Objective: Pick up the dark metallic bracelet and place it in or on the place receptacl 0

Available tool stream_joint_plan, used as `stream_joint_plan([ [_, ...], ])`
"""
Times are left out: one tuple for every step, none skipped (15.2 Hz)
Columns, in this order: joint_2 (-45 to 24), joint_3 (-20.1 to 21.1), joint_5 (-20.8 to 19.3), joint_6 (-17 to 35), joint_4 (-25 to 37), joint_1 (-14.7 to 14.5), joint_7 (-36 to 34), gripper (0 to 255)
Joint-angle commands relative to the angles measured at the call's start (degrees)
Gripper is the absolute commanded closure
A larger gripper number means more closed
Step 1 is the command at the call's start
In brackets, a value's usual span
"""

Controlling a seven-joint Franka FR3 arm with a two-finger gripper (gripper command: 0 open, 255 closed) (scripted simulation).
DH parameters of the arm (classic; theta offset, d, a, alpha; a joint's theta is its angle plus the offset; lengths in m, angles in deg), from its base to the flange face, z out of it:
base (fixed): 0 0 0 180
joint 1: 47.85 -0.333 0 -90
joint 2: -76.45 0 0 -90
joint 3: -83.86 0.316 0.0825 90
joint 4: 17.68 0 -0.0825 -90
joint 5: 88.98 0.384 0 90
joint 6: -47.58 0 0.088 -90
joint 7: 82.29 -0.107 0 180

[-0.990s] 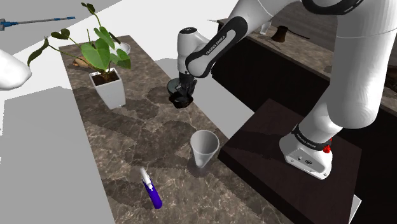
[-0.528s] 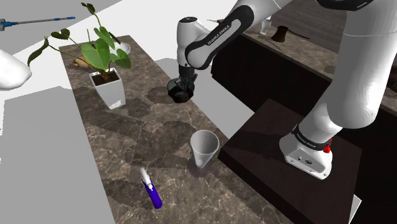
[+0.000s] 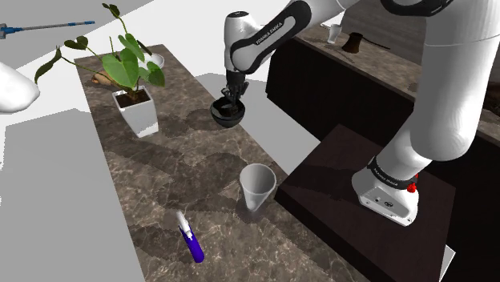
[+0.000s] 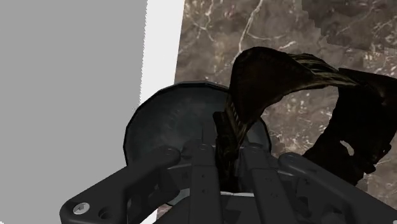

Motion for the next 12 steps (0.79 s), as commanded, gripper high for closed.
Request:
stream_joint_plan([
  [-2.0,-0.4,0.2,-1.5,3.5,1.4,2.3,255],
  [-3.2,-0.7,0.3,-2.2,5.5,2.1,3.3,255],
  [-4.4,-0.9,0.4,-3.0,7.5,2.8,4.3,255],
  [-5.7,-1.1,0.4,-3.9,9.7,3.4,5.3,255],
  [-7.0,-1.3,0.5,-4.8,11.9,4.0,6.3,255],
  [-8.4,-1.4,0.6,-5.7,14.3,4.6,7.3,255],
  [-9.7,-1.6,0.7,-6.6,16.6,5.2,8.1,255],
  [-10.2,-1.6,0.6,-6.1,16.5,5.2,8.1,255],
  [-10.7,-1.7,0.6,-5.6,16.5,5.1,8.0,255],
  [-11.2,-1.7,0.5,-5.1,16.4,5.1,8.0,255],
  [-11.6,-1.8,0.4,-4.6,16.4,5.1,8.0,255],
  [-12.1,-1.8,0.4,-4.1,16.4,5.1,7.9,255],
])
